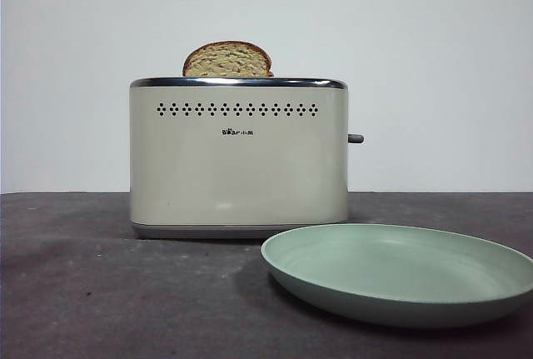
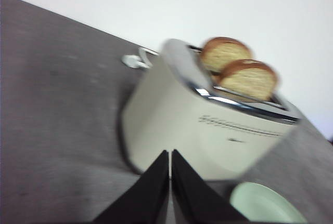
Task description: Take the bread from the toaster,put the bread on the plate,put the plate on the table
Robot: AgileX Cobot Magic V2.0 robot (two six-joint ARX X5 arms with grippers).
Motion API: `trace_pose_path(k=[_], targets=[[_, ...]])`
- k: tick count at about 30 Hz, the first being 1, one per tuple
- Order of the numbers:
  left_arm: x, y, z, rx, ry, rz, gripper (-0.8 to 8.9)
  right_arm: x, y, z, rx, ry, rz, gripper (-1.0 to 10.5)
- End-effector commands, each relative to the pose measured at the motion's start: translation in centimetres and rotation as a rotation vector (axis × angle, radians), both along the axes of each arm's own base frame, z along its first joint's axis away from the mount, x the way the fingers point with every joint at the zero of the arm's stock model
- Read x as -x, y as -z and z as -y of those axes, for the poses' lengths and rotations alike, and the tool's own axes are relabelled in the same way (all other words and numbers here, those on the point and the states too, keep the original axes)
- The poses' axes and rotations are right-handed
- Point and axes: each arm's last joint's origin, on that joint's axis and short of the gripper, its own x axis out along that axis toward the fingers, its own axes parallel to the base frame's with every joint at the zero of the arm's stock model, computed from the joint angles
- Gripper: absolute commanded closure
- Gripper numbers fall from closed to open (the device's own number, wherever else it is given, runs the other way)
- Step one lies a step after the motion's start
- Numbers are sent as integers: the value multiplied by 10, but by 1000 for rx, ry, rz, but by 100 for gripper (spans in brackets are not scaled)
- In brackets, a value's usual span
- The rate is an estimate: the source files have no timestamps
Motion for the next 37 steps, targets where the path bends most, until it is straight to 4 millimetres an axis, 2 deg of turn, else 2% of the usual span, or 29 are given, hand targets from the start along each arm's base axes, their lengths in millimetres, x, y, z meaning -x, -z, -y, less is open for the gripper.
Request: trace_pose_path(k=[1,6,12,19,25,28,31,33,37], targets=[[-4,-18,1,-48,67,3,806,-3,-18,-2,66,-50,-38,943],[-11,-42,4,-151,169,-47,806,-11,-44,-5,143,-119,-165,943],[-16,-60,6,-200,278,-109,806,-19,-62,-13,237,-259,-309,943],[-16,-60,12,-224,370,-166,806,-21,-64,-23,292,-387,-426,942],[-15,-59,13,-230,384,-165,790,-21,-63,-25,295,-404,-435,927],[-15,-60,13,-230,384,-163,693,-21,-63,-25,294,-395,-437,793],[-15,-60,13,-231,383,-163,515,-22,-63,-24,292,-363,-447,616],[-15,-60,13,-231,384,-162,439,-22,-63,-24,291,-335,-456,595],[-15,-60,13,-231,383,-160,426,-22,-63,-24,288,-333,-458,595]])
